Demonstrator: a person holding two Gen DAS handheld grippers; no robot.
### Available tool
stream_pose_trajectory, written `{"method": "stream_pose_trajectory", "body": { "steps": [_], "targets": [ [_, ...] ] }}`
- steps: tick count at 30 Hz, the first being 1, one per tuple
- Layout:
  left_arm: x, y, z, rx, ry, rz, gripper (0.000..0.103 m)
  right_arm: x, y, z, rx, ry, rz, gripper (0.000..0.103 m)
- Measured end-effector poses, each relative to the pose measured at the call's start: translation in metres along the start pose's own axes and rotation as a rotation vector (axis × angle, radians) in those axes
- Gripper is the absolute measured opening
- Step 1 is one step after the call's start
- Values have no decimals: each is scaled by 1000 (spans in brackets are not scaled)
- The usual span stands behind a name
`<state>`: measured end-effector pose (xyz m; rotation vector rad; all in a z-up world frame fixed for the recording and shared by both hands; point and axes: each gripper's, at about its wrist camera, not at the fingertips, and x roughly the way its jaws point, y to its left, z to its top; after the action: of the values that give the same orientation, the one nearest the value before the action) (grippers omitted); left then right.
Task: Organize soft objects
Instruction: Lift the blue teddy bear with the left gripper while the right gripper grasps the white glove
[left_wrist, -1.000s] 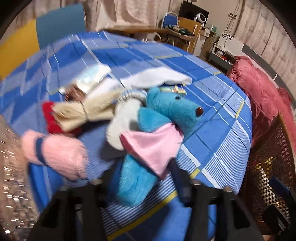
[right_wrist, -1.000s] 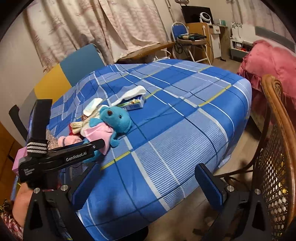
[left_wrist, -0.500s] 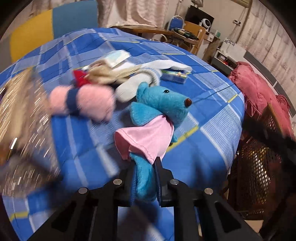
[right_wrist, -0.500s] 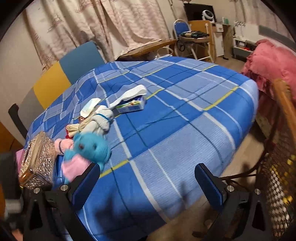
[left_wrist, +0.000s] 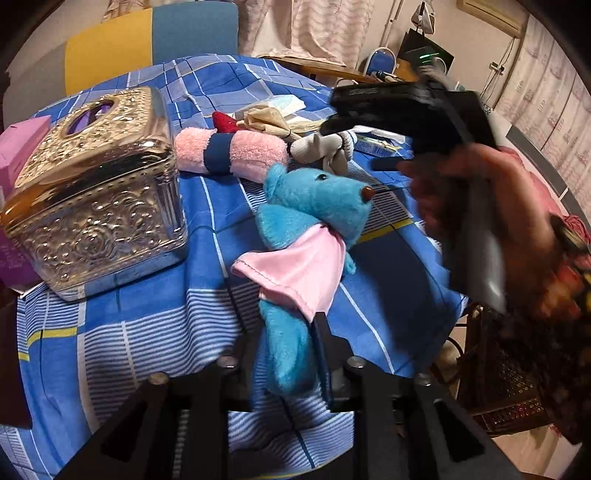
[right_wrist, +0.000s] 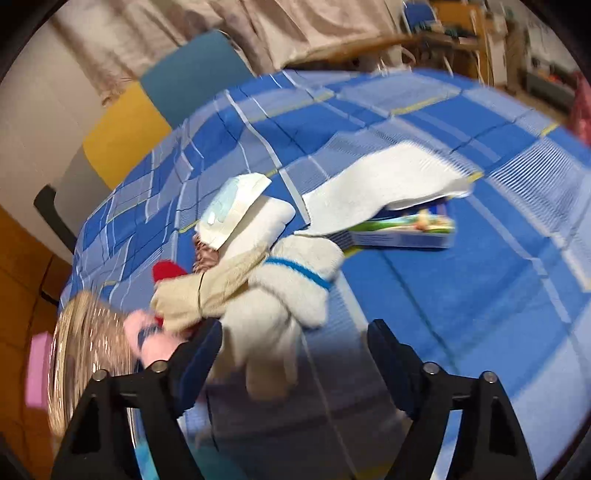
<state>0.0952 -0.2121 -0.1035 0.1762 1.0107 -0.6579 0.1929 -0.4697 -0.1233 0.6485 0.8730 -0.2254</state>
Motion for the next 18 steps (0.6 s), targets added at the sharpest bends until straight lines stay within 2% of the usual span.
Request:
{"method": "stream_pose_trajectory", "body": {
  "steps": [1,4,5,10,12,15,18],
  "targets": [
    [-3,0,-1,2,-8,14,35,6,-1,3,13,10,0,73],
    [-12,-1,0,12,-38,23,40,17,-1,6,9,32,4,52],
    [-15,-2,1,13,-54,17,41,17,-1,6,-8,36,5,39],
    [-18,-12,17,44,-91,32,44,0,-18,-2,21,50,40,35],
    [-11,-18,23,72,-80,51,44,-10,-26,-8,33,51,41,35],
    [6,-27,33,126,-55,97,52,-29,-39,-21,64,42,67,35],
    [23,-27,39,155,-30,109,55,-47,-43,-39,34,17,50,35]
  ]
}}
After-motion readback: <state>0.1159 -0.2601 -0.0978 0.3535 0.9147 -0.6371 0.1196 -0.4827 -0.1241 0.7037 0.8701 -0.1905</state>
